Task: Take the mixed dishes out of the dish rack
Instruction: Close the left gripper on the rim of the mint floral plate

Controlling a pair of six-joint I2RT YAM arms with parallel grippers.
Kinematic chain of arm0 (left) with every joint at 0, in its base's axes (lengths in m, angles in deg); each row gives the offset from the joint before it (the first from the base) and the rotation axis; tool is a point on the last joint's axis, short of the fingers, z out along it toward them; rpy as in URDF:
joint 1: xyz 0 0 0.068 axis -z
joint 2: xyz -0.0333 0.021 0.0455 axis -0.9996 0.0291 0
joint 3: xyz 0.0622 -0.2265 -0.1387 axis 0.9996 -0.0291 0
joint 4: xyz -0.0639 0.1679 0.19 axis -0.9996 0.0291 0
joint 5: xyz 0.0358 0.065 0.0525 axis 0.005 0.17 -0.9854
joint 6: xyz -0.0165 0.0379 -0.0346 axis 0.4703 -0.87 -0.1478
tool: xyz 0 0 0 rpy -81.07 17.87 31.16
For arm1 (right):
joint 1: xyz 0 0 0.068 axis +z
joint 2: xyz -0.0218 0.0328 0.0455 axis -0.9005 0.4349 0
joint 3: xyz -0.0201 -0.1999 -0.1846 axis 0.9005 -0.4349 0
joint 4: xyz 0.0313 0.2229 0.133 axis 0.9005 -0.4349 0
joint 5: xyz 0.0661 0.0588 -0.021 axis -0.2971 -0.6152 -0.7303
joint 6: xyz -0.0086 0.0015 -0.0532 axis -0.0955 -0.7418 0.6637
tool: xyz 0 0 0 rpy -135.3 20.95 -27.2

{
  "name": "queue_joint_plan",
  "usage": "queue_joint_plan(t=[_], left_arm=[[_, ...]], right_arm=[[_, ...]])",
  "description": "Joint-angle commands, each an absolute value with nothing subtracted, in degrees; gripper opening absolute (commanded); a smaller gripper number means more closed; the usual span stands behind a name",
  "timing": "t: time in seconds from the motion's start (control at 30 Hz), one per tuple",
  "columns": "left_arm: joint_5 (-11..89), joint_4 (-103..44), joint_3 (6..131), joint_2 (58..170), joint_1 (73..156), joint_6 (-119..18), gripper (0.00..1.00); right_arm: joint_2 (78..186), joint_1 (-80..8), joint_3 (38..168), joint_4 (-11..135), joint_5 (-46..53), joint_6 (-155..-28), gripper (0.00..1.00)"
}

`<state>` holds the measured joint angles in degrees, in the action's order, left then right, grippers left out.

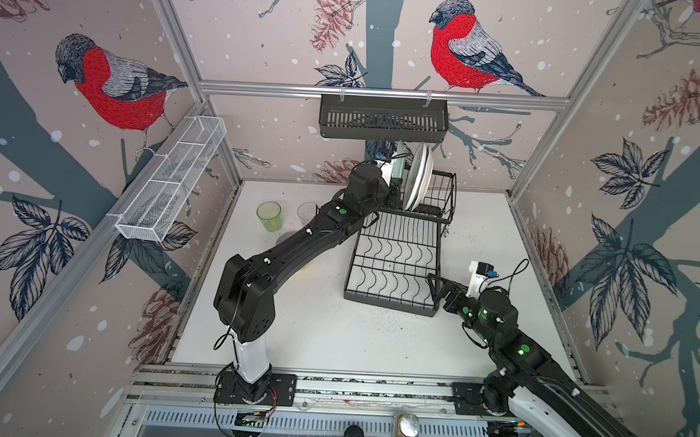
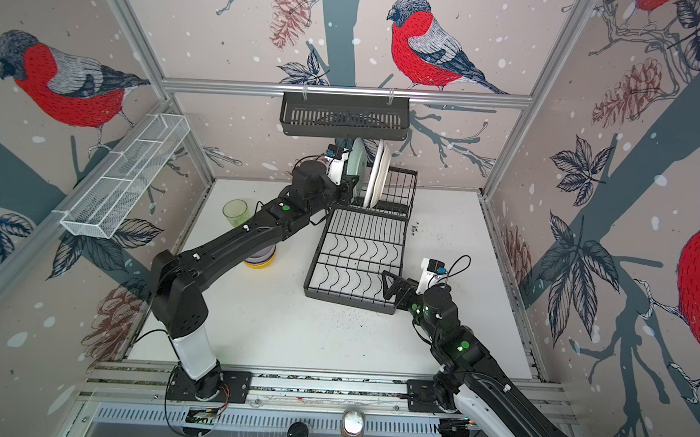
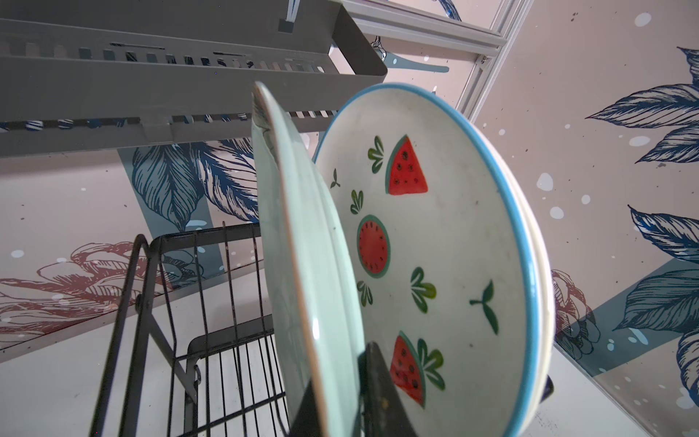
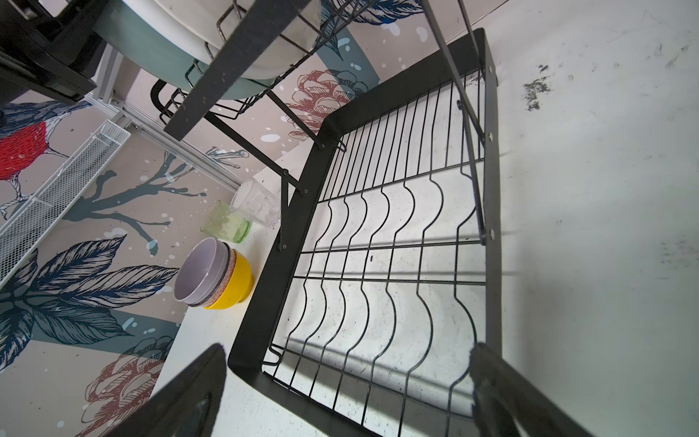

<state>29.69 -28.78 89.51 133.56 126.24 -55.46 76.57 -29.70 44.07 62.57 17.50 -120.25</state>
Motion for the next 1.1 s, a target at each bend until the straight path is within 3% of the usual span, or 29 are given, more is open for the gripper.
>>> queue_joint_plan(t=[0.0, 1.07], left_arm=[[29.10, -39.75, 88.15, 131.30, 126.18, -57.75, 0.00], [25.74, -51.06, 82.07, 122.40, 126.19, -62.24, 0.00]], right_arm=[[76.36, -29.68, 44.06, 62.50, 18.62, -119.89, 0.99], [74.05, -29.99, 44.50, 60.65, 19.60, -119.89, 0.99]])
